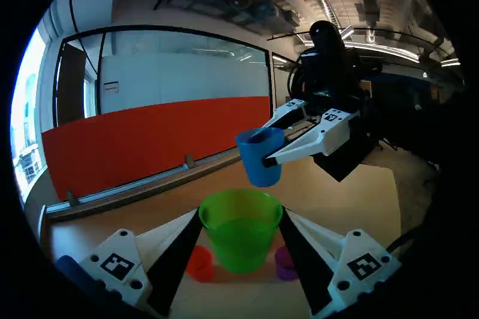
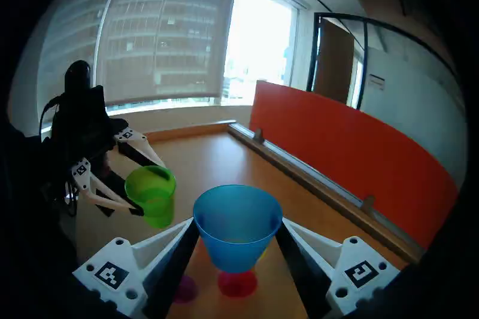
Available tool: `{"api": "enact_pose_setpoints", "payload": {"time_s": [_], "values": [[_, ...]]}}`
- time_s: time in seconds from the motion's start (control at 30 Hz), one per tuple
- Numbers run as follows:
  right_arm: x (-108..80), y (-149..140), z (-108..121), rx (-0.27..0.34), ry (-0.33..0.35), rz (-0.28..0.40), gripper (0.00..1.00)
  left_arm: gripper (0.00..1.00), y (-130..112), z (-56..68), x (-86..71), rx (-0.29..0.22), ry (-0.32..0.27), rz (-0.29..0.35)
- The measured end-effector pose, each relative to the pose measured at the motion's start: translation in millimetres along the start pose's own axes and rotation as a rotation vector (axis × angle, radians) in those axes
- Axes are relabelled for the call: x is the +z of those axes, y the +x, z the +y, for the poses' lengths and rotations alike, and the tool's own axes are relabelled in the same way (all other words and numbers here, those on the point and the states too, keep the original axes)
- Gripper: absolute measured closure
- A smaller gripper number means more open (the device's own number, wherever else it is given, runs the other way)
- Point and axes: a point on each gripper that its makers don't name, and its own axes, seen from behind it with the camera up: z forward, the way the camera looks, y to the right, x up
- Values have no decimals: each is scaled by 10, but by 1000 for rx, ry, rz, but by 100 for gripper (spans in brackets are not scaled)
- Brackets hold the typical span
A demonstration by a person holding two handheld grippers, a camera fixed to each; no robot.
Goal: Pour water
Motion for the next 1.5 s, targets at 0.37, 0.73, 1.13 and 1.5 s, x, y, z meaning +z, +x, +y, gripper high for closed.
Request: {"api": "enact_pose_setpoints", "payload": {"time_s": [0.37, 0.73, 1.13, 1.5], "values": [[-88, -424, 167, -8, -36, -67, 11, 12, -262, 19, 120, 0, -8, -72], [-167, -989, 253, -24, -53, -153, 11, 12, -593, 64, 254, -15, -23, -146], [-161, -1509, 238, -12, -38, -232, 11, 12, -980, 141, 376, -15, -43, -229], [-141, -1888, 176, 25, -16, -281, 11, 12, -1224, 156, 464, -18, -53, -276]]}}
